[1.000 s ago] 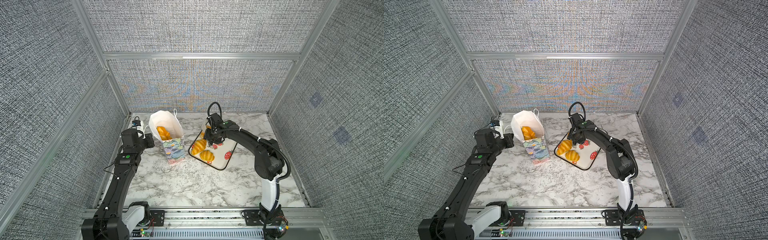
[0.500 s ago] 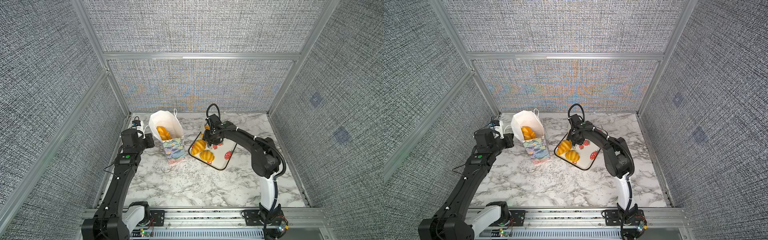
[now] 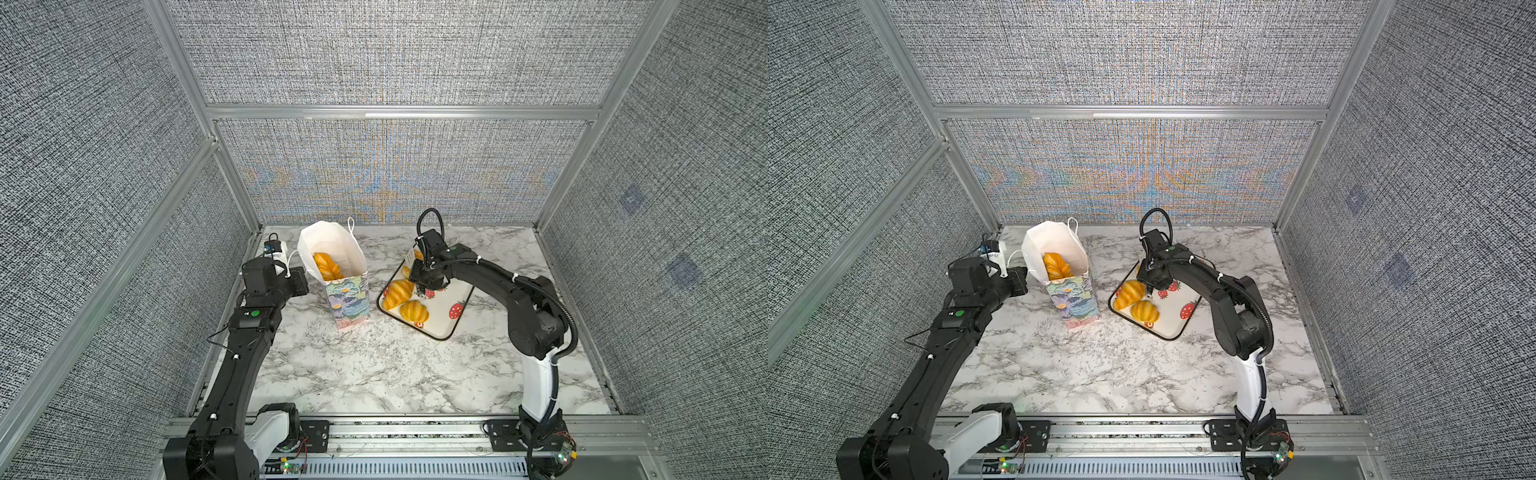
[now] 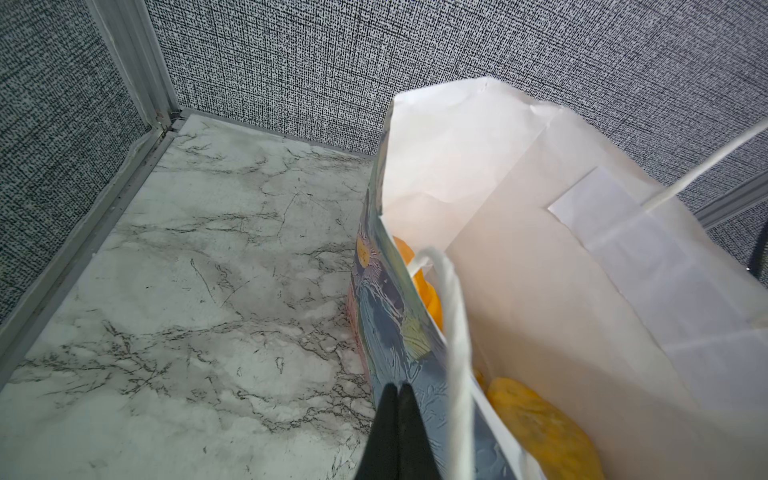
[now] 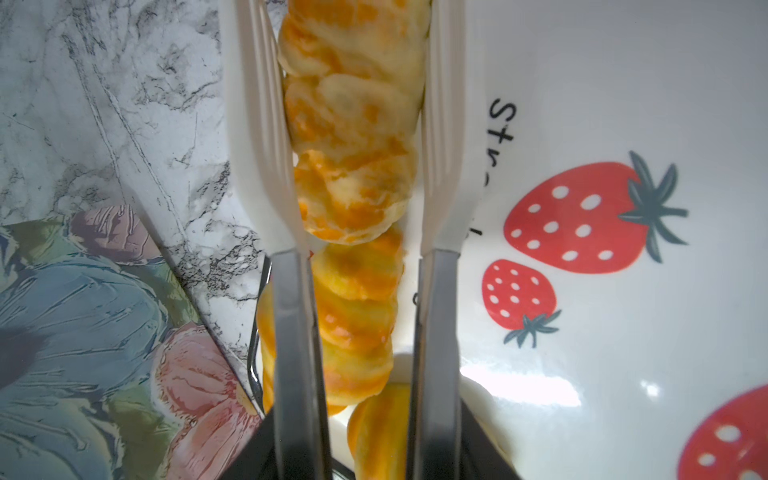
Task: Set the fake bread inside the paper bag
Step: 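Lower the tongs with the right gripper onto the flat braided pastry, then close the tongs on the flat braided pastry with the right gripper, then lift the braided pastry with the right-held tongs and carry it toward the bag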
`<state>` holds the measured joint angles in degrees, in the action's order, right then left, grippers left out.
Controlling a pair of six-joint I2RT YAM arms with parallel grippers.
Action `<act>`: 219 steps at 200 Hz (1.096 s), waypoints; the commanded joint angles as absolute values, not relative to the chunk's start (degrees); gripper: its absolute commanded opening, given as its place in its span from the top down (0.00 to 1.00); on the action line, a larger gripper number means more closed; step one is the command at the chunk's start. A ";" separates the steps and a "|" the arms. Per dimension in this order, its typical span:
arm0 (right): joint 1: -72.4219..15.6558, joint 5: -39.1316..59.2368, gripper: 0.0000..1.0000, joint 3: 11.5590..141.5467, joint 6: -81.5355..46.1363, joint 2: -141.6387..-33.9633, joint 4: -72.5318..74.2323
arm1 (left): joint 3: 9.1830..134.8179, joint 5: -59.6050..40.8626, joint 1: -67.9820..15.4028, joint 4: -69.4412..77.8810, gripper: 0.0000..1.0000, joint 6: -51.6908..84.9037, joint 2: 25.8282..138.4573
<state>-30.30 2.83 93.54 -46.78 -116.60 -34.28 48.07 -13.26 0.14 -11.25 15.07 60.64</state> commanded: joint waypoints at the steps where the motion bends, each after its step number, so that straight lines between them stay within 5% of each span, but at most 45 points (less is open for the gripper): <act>1: -29.85 2.08 0.59 92.28 -47.66 -114.86 -32.55 | 47.87 -13.54 0.27 -10.30 1.00 15.07 60.60; 119: -26.54 2.72 0.68 78.71 -45.28 -100.25 -23.48 | 47.92 -13.62 0.29 -10.36 1.00 15.18 60.89; 219: -26.16 14.97 0.69 67.51 -43.54 -88.99 -2.99 | 47.90 -13.71 0.38 -10.35 1.00 15.16 61.02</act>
<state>-26.15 10.72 68.93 -44.42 -91.11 -13.04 48.07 -13.45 0.25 -11.22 15.09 60.93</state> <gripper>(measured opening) 0.315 0.048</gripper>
